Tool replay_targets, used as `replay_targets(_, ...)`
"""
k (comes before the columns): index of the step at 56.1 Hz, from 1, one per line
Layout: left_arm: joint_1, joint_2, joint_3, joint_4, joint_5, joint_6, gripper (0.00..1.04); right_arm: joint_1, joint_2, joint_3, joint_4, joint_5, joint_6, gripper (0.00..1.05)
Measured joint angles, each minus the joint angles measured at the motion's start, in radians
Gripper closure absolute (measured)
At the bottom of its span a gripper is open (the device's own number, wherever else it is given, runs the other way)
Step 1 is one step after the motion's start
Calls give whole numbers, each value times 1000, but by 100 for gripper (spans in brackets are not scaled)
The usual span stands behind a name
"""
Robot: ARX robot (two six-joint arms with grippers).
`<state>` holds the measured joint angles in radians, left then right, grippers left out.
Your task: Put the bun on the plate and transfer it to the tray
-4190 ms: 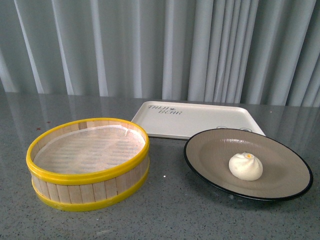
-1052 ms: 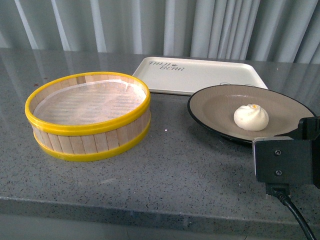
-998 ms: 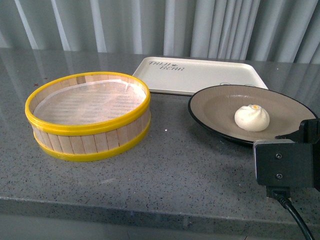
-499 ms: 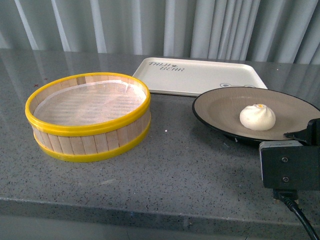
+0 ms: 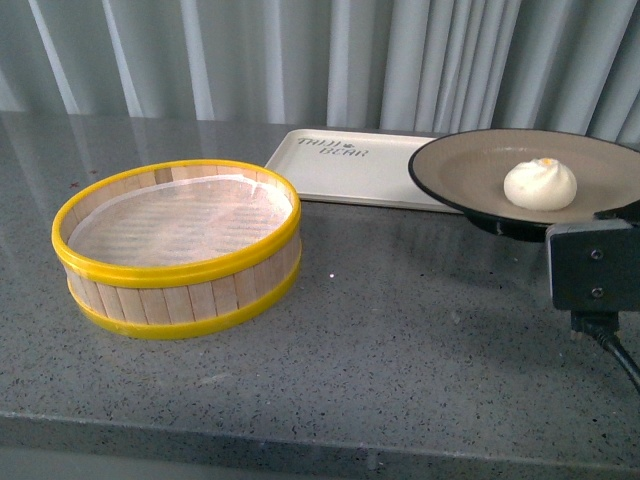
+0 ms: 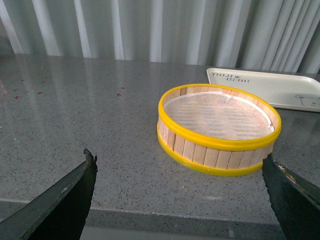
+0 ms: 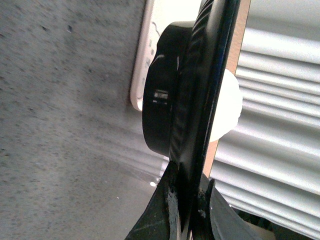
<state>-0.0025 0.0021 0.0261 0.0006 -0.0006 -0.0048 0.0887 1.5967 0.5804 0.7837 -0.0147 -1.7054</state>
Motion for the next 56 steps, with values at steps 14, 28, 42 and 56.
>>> replay_targets(14,0,0,0,0,0,0,7,-60,93,117,8,-67,66,102)
replay_targets(28,0,0,0,0,0,0,7,-64,173,225,-11,-138,125,102)
replay_targets(42,0,0,0,0,0,0,7,-83,280,359,-56,-134,158,102)
replay_targets(56,0,0,0,0,0,0,7,-95,347,441,-90,-158,160,102)
